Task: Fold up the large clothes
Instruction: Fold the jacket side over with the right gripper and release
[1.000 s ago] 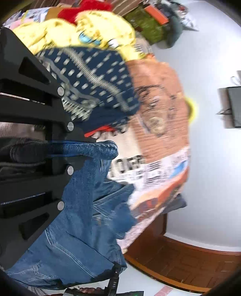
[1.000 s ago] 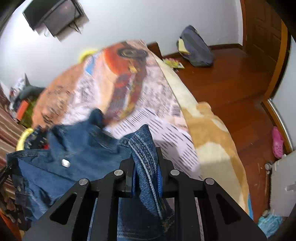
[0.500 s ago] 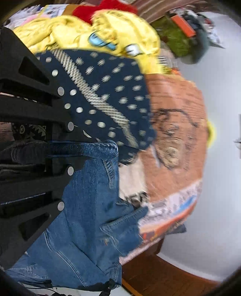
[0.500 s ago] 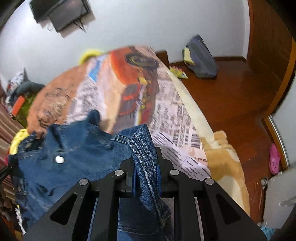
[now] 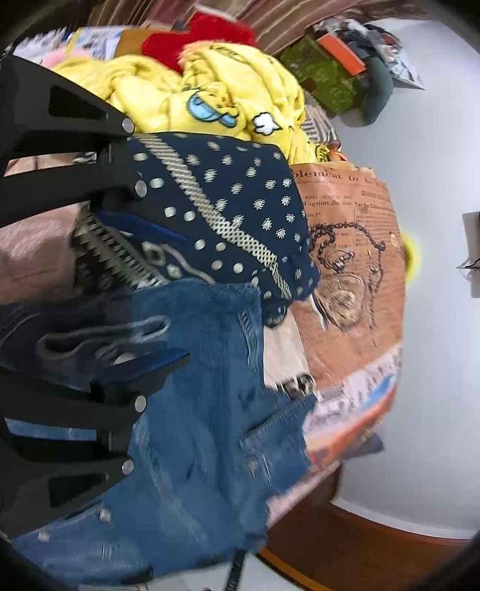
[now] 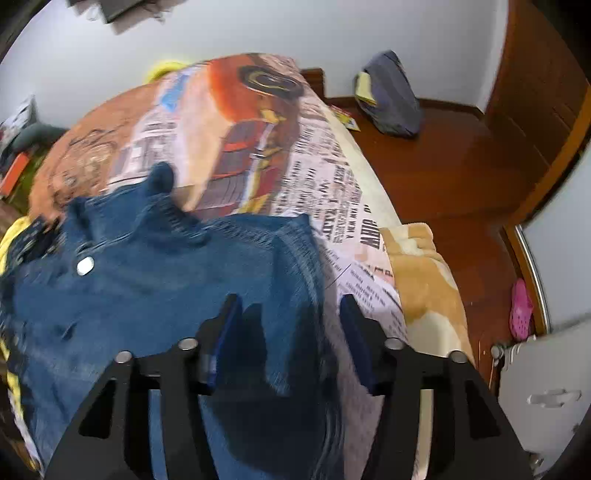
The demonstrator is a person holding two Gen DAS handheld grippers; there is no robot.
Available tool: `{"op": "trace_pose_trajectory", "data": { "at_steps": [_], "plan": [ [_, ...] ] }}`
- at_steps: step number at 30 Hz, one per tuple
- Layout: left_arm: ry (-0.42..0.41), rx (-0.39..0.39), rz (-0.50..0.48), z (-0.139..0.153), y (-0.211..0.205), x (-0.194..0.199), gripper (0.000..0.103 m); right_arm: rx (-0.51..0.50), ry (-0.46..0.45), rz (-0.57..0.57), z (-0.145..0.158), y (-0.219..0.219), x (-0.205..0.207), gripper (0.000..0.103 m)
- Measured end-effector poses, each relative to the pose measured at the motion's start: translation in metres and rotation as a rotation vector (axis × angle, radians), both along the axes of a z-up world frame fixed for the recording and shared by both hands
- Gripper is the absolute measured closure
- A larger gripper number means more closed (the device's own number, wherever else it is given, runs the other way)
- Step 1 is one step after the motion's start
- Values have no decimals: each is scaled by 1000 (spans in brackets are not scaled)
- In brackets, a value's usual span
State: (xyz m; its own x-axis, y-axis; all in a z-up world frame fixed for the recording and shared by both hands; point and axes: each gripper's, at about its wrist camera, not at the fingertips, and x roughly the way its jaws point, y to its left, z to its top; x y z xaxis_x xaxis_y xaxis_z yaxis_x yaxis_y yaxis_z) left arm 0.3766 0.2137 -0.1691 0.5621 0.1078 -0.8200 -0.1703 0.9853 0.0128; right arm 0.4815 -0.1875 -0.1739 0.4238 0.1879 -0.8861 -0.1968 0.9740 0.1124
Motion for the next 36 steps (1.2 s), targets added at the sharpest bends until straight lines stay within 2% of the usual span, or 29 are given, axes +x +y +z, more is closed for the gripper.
{"op": "trace_pose_trajectory", "data": {
  "at_steps": [4,9,12,15,17,20,22,25,33,36],
  "plan": [
    [11,-97,-16,0,-6,-19,44,-44,-58,90,22,6,-39,33],
    [87,-95,-37,-32,-25,-36,44,-66,-35,179,14,12,-71,26],
    [122,-64,-28,-52,-31,-44,63,-95,15,215,-6,15,-82,26],
    [142,6,-11,-69,-33,-51,62,-163,82,208,-34,13,-95,25],
    [153,-6,0,-75,-28,-54,60,-190,65,208,-39,12,-103,20],
    [162,-41,22,-76,-19,-60,53,-213,73,214,-38,10,-113,20],
    [170,-51,25,-73,-15,-65,53,-220,69,212,-34,8,-118,20],
    [162,14,20,-62,-16,-75,53,-216,51,210,-23,6,-130,20],
    [37,17,-5,-1,-11,-112,52,-200,-47,196,13,3,-164,20],
    [-8,7,-24,23,-12,-123,46,-192,-88,189,26,1,-177,20]
  ]
}}
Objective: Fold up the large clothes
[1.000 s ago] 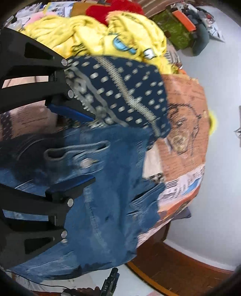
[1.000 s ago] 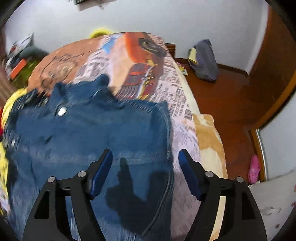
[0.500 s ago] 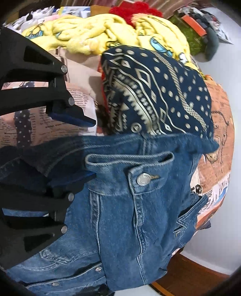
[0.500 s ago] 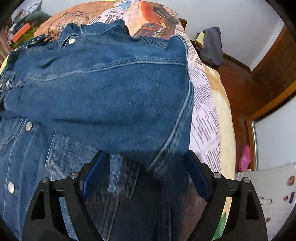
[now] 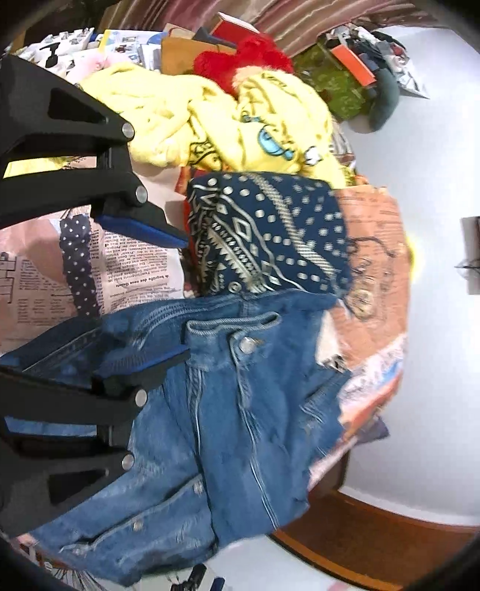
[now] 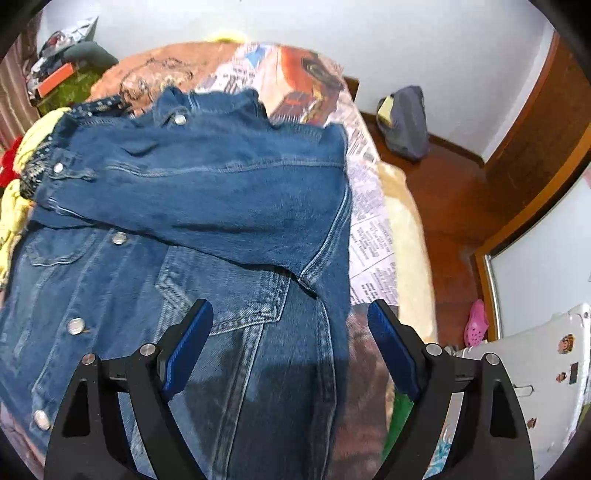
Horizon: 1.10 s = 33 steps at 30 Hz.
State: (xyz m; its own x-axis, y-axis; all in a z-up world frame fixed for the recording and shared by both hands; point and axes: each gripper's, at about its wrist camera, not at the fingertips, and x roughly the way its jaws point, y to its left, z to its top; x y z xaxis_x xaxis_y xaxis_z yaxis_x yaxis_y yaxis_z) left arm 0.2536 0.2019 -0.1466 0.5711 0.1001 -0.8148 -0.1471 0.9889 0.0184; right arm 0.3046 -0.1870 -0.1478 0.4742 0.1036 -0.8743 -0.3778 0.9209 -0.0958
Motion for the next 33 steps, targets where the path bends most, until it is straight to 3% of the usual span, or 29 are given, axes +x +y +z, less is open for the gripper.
{"op": "trace_pose_trajectory", "data": {
  "at_steps": [3,7,9,14,23,27,30,33],
  "plan": [
    [-47,4,-22,21,-6,-13,38,18,-32,-10,10,-6,-12,20],
    [-87,-34,-38,38,-10,-34,15,34,-60,-34,20,-15,-33,20],
    [-79,-78,-49,36,-12,-42,13,40,-54,-50,18,-23,-37,19],
    [11,-184,-61,5,-20,-49,13,71,10,-102,3,-43,-52,19],
    [247,-272,-8,-98,-31,-55,13,225,204,-209,-47,-76,-57,20],
    [256,-345,25,-115,-26,-59,13,295,234,-243,-59,-81,-49,19],
    [253,-430,26,-119,-22,-62,24,308,218,-222,-58,-75,-45,22],
    [244,-481,19,-120,-21,-62,38,282,209,-197,-61,-66,-41,34]
  ]
}}
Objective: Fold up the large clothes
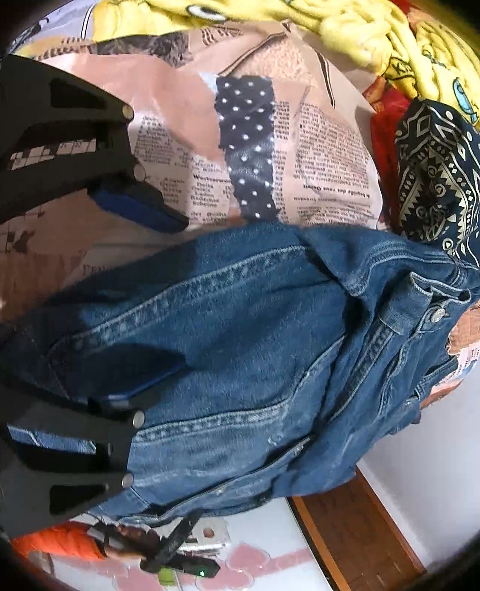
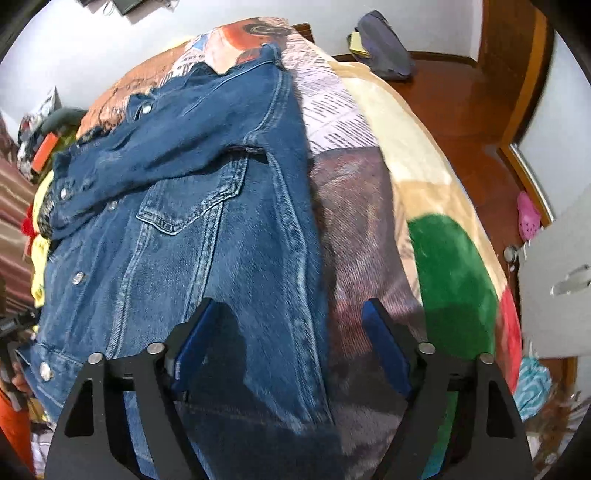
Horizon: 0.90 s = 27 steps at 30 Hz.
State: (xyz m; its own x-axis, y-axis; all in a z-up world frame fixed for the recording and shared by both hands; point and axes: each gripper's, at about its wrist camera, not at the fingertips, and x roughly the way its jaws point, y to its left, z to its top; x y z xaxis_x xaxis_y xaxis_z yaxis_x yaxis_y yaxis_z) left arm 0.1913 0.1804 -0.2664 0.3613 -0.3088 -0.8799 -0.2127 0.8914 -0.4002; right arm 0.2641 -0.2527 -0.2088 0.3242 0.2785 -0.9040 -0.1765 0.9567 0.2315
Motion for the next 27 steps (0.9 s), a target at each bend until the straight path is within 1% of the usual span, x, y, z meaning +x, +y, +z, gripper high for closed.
{"op": "trace_pose_trajectory", "data": {
  "at_steps": [2,3,4,5,6,7,9,10,12,14,15,16,17,19,21,23,24,26,27],
  "plan": [
    [-23,-1,-20,4,-5,0,54,-30,-20,18,-1,8,2,45],
    [-33,1,-31,6,-9,0,59,-32,-25,21,-1,7,1,50],
    [-40,11,-39,8,-13,0,68,-31,-37,29,1,10,1,64],
    [-48,35,-48,11,-19,1,81,-31,-42,33,3,10,2,76],
    [-52,51,-57,13,-22,7,86,-36,-43,33,6,11,2,82],
    [-55,60,-63,15,-24,9,88,-33,-44,35,7,9,4,94],
    [-77,78,-62,24,-26,16,90,29,-41,47,14,6,5,94],
    [-96,87,-55,31,-26,18,90,39,-46,48,16,5,5,95],
    [-150,93,-35,50,-23,22,90,58,-89,63,31,8,6,95],
    [-227,100,-11,78,-18,27,90,86,-131,72,47,11,8,95],
    [-249,106,-5,87,-16,29,90,99,-151,75,54,12,10,95],
    [-290,125,5,102,-14,33,90,108,-171,78,62,13,12,95],
    [-313,140,10,111,-13,37,90,114,-190,80,68,15,16,95],
    [-334,171,25,120,-8,47,90,122,-222,74,74,17,23,95],
    [-326,211,45,116,-1,59,90,125,-247,55,75,19,33,95],
    [-260,258,70,95,1,75,90,104,-252,25,67,20,37,95],
    [-237,266,73,87,3,74,90,89,-238,11,58,20,42,95],
    [-159,288,62,58,4,84,90,78,-189,-8,38,18,49,95],
    [-141,294,52,50,2,82,90,75,-163,-13,29,17,52,95]
  ]
}}
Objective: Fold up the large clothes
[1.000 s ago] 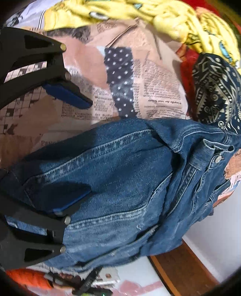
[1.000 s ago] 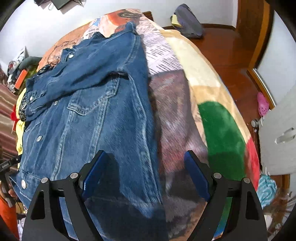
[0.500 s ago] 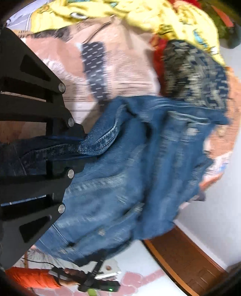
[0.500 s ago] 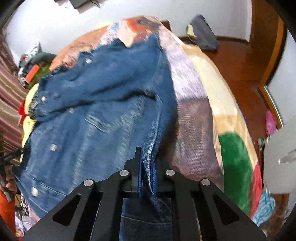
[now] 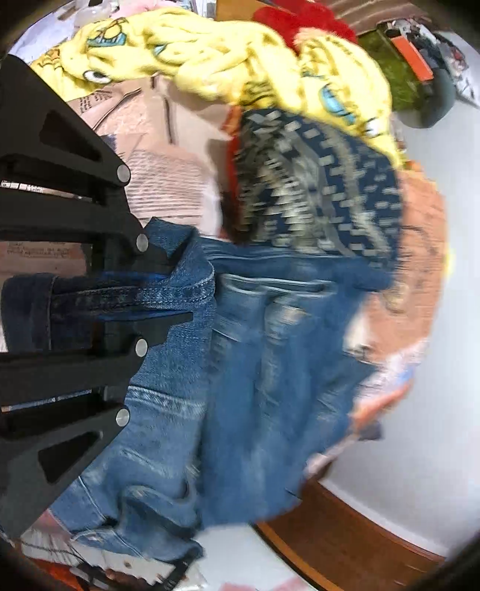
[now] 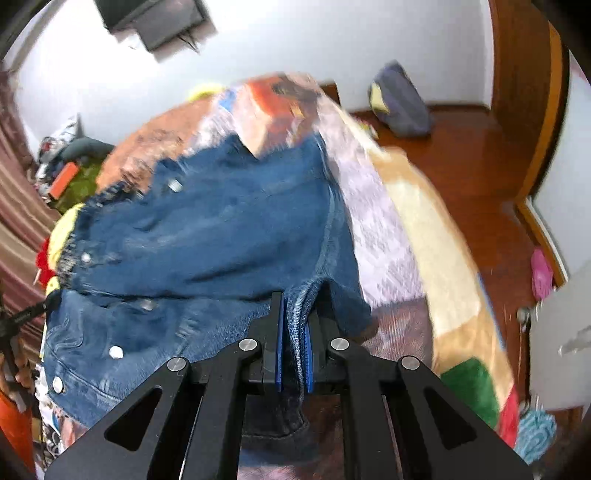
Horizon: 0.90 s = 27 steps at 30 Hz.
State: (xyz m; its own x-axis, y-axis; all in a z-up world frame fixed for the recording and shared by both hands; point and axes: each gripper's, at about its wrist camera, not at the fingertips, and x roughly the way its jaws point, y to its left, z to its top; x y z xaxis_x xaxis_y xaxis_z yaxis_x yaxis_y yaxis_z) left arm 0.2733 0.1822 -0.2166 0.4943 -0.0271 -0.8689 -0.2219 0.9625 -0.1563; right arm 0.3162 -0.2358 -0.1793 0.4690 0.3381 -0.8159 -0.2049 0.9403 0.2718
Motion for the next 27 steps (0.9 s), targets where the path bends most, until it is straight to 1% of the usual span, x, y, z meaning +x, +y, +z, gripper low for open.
{"op": "trace_pose_trajectory", "data": {
  "at_steps": [2,4,6,7,8,9,10,11,13,16,18,20,22,23,26,27],
  "plan": [
    [42,18,-25,-17,-6,-2,88,-8,36,3,-12,1,2,95],
    [55,38,-49,-22,-8,-6,86,-32,38,19,-15,5,0,94],
    [59,51,-65,-17,-9,-11,76,-53,33,34,-11,7,-3,92],
    [62,50,-66,-14,-9,-13,59,-65,34,39,-7,9,-4,87],
    [53,39,-64,-8,-7,-17,41,-72,37,40,-3,9,-5,76],
    [36,26,-60,-3,-3,-21,35,-75,45,38,2,8,-6,67],
    [14,10,-55,3,0,-27,31,-73,52,32,7,7,-7,44],
    [7,-7,-51,7,4,-32,31,-69,50,21,11,4,-11,29],
    [13,-43,-45,8,11,-39,31,-48,22,1,17,-6,-18,27],
    [32,-125,-36,1,17,-51,31,-2,50,-4,16,-17,-27,26],
    [52,-149,-39,-5,15,-56,31,15,74,-16,9,-22,-33,26],
    [76,-155,-60,-14,9,-63,31,24,98,-13,0,-22,-37,26],
    [94,-159,-67,-23,3,-65,31,58,114,-12,-9,-19,-38,26],
    [105,-176,-62,-29,2,-66,31,81,122,-13,-14,-19,-40,27],
    [123,-249,-40,-40,2,-66,31,98,138,-20,-20,-14,-39,27],
    [122,-260,-37,-40,3,-65,32,104,138,-9,-19,-11,-39,28]
  ]
}}
